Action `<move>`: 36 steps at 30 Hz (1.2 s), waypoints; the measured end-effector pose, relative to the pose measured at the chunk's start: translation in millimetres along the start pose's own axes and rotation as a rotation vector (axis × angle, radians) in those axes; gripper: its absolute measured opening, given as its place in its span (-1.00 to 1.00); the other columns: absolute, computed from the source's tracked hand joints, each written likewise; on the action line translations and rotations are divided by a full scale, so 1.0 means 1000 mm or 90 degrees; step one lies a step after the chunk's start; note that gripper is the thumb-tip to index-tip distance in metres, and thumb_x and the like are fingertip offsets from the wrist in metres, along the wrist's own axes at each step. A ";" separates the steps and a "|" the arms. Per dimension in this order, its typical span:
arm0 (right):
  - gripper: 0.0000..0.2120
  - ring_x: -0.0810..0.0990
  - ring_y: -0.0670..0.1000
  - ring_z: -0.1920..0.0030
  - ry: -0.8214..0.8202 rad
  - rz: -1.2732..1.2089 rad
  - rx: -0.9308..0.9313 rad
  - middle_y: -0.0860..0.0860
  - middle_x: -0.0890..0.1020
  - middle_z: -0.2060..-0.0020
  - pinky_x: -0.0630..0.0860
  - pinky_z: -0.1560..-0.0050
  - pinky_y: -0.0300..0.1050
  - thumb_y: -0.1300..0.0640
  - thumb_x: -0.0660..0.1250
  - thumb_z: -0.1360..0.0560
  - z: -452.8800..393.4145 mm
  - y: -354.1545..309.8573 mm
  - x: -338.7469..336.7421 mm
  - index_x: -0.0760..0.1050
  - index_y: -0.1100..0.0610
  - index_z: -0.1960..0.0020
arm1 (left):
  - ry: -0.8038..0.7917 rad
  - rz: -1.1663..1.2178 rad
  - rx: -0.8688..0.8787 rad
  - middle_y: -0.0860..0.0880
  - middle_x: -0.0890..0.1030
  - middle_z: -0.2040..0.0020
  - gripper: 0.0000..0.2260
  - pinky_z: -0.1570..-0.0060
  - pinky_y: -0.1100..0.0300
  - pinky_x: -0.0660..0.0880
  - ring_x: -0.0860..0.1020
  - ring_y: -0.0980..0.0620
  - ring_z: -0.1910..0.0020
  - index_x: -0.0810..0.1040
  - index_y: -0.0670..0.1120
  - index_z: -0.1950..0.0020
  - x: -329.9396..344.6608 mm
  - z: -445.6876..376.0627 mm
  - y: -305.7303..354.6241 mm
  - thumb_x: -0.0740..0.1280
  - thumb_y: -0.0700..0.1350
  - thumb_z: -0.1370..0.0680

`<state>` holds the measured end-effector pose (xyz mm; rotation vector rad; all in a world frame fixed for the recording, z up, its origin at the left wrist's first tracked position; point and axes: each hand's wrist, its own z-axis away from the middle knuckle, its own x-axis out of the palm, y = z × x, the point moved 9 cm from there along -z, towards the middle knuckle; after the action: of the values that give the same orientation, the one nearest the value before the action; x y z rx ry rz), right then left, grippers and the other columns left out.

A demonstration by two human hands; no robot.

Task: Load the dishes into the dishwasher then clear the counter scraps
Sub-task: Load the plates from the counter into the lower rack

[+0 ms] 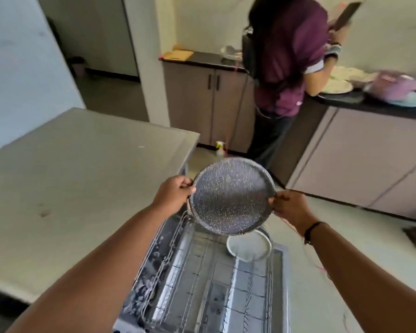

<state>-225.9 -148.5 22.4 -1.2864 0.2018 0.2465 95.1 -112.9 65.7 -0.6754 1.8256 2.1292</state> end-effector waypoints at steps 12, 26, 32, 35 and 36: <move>-0.98 0.56 0.12 0.18 0.176 0.368 0.115 0.05 0.63 0.26 0.39 0.23 -0.14 0.17 0.41 -0.44 -0.031 0.119 -0.068 0.63 0.09 0.15 | -0.195 -0.149 0.020 0.01 0.61 0.14 -0.91 0.14 0.20 0.44 0.57 0.01 0.12 0.58 -0.10 0.05 0.173 -0.087 -0.053 0.43 -0.17 -0.48; -0.86 0.59 0.24 0.05 0.101 0.421 0.203 0.21 0.66 0.09 0.37 0.22 -0.14 0.17 0.28 -0.48 -0.158 0.315 -0.038 0.61 0.16 0.06 | -0.193 -0.184 -0.128 -0.02 0.59 0.14 -0.89 0.19 0.24 0.36 0.53 0.00 0.16 0.55 -0.09 0.08 0.322 -0.157 -0.217 0.44 -0.21 -0.46; -0.82 0.60 0.22 0.05 0.058 0.431 0.212 0.18 0.66 0.09 0.39 0.20 -0.14 0.15 0.26 -0.48 -0.183 0.379 -0.023 0.62 0.14 0.03 | -0.205 -0.260 -0.104 -0.12 0.64 0.08 -0.91 0.21 0.18 0.40 0.57 -0.08 0.12 0.56 -0.13 0.04 0.358 -0.158 -0.272 0.41 -0.16 -0.49; -0.79 0.60 0.20 0.04 0.052 0.430 0.206 0.15 0.67 0.07 0.42 0.16 -0.15 0.14 0.26 -0.50 -0.189 0.398 -0.019 0.64 0.10 -0.02 | -0.203 -0.288 -0.069 -0.16 0.66 0.06 -0.88 0.16 0.13 0.44 0.59 -0.12 0.10 0.58 -0.17 0.01 0.370 -0.158 -0.282 0.40 -0.17 -0.50; -0.79 0.60 0.21 0.03 0.052 0.432 0.198 0.16 0.67 0.06 0.43 0.14 -0.14 0.13 0.27 -0.50 -0.191 0.401 -0.018 0.64 0.11 -0.03 | -0.193 -0.287 -0.060 -0.16 0.66 0.07 -0.88 0.17 0.14 0.44 0.59 -0.11 0.11 0.58 -0.19 0.01 0.373 -0.159 -0.284 0.40 -0.17 -0.50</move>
<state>-362.8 -228.8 -392.7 -0.8834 0.7205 0.7109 -60.6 -256.1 -381.7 -0.6654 1.2801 1.8993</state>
